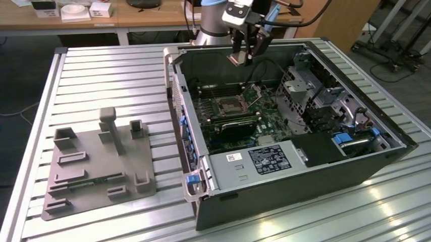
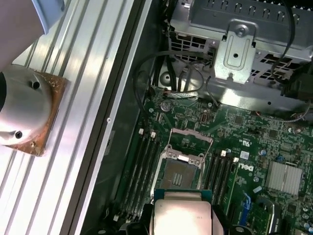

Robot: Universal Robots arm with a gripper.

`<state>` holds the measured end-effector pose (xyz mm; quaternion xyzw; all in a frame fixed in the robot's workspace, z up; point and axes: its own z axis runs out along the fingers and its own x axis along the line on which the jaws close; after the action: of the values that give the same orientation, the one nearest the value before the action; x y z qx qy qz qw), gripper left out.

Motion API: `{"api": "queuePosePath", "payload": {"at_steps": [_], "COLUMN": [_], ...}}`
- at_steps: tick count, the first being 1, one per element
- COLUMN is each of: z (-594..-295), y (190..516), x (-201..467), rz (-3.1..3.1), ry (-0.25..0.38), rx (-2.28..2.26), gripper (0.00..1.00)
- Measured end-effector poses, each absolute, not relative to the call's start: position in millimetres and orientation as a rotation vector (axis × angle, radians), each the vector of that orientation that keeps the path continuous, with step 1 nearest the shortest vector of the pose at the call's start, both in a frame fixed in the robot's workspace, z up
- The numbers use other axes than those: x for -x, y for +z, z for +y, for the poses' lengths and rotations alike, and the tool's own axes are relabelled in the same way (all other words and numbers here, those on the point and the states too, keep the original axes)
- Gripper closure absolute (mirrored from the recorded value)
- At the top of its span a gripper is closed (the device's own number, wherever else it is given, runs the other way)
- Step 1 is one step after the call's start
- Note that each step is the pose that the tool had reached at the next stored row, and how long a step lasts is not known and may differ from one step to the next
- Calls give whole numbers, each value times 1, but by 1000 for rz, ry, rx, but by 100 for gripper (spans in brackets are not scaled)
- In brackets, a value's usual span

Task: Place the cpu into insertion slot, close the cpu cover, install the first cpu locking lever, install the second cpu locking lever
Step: 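Place the cpu into insertion slot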

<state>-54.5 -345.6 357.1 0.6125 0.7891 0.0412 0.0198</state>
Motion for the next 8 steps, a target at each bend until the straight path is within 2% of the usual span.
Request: {"api": "queuePosePath", "payload": {"at_steps": [8], "z": [-346], "y": [357], "x": [56], "rz": [2383], "ry": [126], "rx": [-1977], "gripper": [45]}}
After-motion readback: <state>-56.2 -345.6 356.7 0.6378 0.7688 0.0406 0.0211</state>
